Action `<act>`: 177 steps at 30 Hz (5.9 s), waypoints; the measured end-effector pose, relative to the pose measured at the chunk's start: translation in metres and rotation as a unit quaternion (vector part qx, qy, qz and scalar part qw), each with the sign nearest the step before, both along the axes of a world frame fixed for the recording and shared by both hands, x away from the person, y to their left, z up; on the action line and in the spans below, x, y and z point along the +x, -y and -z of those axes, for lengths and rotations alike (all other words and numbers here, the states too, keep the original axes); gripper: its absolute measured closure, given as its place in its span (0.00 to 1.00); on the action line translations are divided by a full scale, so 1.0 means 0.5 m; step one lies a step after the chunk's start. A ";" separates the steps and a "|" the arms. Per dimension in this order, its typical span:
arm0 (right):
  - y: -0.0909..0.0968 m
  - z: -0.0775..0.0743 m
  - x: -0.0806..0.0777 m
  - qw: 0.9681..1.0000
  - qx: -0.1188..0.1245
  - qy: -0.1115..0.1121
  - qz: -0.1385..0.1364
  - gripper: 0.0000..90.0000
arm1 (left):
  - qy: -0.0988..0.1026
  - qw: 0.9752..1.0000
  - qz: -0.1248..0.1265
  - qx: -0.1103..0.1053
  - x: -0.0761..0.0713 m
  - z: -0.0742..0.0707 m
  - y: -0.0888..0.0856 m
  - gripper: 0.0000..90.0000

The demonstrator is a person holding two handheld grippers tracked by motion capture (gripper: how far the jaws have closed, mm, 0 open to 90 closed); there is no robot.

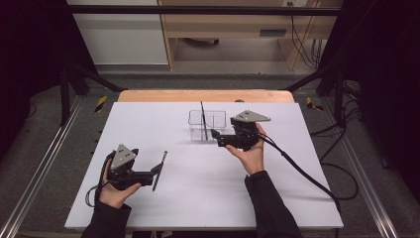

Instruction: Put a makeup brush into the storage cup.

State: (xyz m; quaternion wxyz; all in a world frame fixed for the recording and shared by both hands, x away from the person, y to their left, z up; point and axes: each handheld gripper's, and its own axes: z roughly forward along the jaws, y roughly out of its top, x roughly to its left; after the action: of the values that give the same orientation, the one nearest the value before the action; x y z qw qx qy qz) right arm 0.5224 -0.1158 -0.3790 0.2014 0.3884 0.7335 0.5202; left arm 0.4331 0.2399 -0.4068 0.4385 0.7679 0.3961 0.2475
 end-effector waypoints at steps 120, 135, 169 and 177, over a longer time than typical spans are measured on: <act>0.212 0.057 -0.186 0.999 0.026 -0.009 0.025 0.15 | -0.182 0.975 -0.023 0.127 0.082 0.108 0.059 0.61; 0.209 0.056 -0.187 0.999 0.025 -0.010 0.025 0.15 | -0.194 0.973 -0.019 0.122 0.080 0.108 0.063 0.79; 0.208 0.059 -0.186 0.999 0.023 -0.014 0.022 0.16 | -0.196 0.971 0.002 0.138 0.079 0.099 0.054 0.81; 0.207 0.059 -0.186 0.999 0.023 -0.016 0.022 0.16 | -0.177 0.975 0.016 0.131 0.074 0.078 0.052 0.60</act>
State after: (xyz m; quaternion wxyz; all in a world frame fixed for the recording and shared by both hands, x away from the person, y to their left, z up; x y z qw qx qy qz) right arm 0.4294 -0.2193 -0.4086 0.1925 0.4175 0.7157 0.5258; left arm 0.4700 0.2141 -0.4459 0.2612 0.8563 0.4195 0.1503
